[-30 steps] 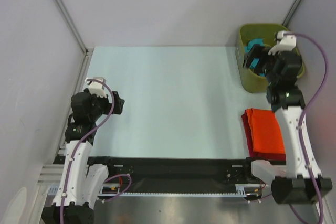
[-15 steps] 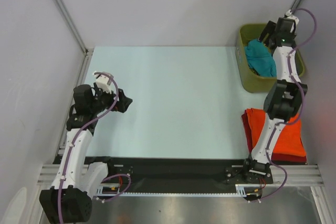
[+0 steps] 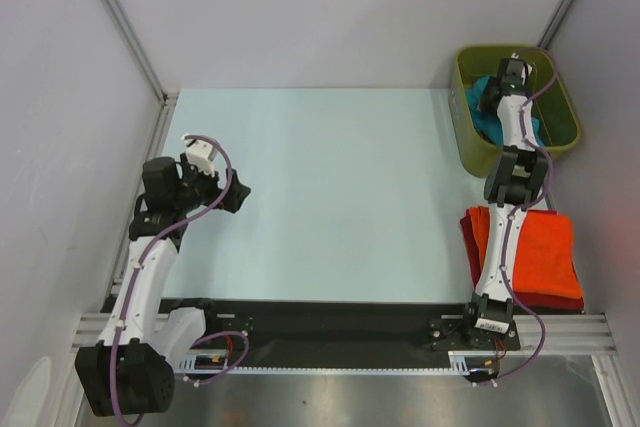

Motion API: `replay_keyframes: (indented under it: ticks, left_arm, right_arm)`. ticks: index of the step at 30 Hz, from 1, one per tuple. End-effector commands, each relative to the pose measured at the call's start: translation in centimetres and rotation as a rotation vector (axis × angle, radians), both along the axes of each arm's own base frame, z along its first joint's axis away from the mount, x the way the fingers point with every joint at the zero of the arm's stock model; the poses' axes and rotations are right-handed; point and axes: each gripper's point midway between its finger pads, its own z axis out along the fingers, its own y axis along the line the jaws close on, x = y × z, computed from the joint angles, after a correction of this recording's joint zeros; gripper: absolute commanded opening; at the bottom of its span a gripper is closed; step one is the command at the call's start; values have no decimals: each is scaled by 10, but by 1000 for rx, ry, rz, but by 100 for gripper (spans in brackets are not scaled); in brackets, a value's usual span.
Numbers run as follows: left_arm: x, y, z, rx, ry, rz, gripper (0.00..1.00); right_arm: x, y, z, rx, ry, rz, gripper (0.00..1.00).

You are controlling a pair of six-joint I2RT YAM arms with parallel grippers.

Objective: Fold and stack the t-shirts
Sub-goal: Grab the tshirt from the pile, then move the tshirt to the center of the board

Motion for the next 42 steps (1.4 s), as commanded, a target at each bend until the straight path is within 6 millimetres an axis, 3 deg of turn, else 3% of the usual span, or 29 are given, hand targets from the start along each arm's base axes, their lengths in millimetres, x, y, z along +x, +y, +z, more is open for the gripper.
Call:
replay_keyframes:
  ticks: [1,3,4,7,11,12,14,15,18,20,21,22,23,24,25,26,27,28,29,31,33,35,37,38,39,40,41,42]
  left_arm:
    - [15,10,21,47,-103,17,100]
    - [17,12,23,55,-111,21,100]
    - [17,13,23,56,-110,25,100]
    - [18,14,25,66,-113,23,100]
    - [17,14,30,72,-125,18,100]
    - [17,13,34,70,-136,14,100]
    - [16,12,37,62,-144,13,100]
    - [16,12,41,61,-155,15,100]
    - [14,12,45,47,-157,32,100]
    - [12,12,48,37,-163,42,100]
    - [12,13,48,35,-161,48,100]
    - [12,14,49,27,-157,61,100]
    - [12,16,49,28,-153,79,100]
    - [13,18,50,31,-150,92,100]
    - [14,19,51,29,-143,99,100]
    - [15,22,51,36,-141,114,100]
    - [18,23,53,38,-129,118,100]
    - [19,23,54,43,-123,116,100]
    - [22,23,65,46,-138,110,100]
    - [25,22,64,56,-100,93,100]
    - [32,24,81,67,-109,95,100]
    - [38,27,106,89,-160,99,100]
    - [44,31,120,107,-195,113,100]
    - [45,32,126,111,-211,117,100]
    - [47,33,136,115,-237,119,100]
    - [47,32,140,120,-246,112,100]
    - [47,32,144,124,-256,111,100]
    - [48,32,147,126,-262,109,100]
  right_arm:
    - [1,3,13,-52,26,43,67]
    - [-7,1,-6,-43,73,28,54]
    - [-10,-1,-8,-29,77,12,36]
    - [-12,-7,5,19,33,-14,0]
    - [-1,-16,93,-23,-156,-34,0]
    - [-3,-16,138,-39,-238,-37,0]
    - [-4,-18,191,-57,-362,-50,0]
    - [-15,-18,239,-75,-446,-54,0]
    - [-31,-12,309,-118,-581,-43,0]
    - [-64,3,382,-157,-705,-13,0]
    - [-63,7,380,-157,-698,0,0]
    - [-83,20,416,-163,-763,30,0]
    - [-93,30,433,-167,-796,54,0]
    - [-99,41,438,-179,-797,88,0]
    - [-107,74,458,-171,-845,165,0]
    - [-131,93,487,-186,-903,207,0]
    - [-137,114,489,-183,-905,254,0]
    - [-146,149,500,-186,-934,335,0]
    - [-170,179,520,-172,-986,402,0]
    - [-186,223,525,-105,-1030,528,0]
    - [-226,273,549,18,-1123,690,0]
    - [-256,325,556,204,-1173,862,0]
    - [-291,355,570,298,-1232,987,0]
    - [-291,368,556,363,-1197,1008,0]
    - [-310,383,557,417,-1201,1051,0]
    - [-313,386,556,455,-1211,1046,0]
    - [-302,397,523,523,-1127,1025,0]
    - [-307,394,523,550,-1152,988,0]
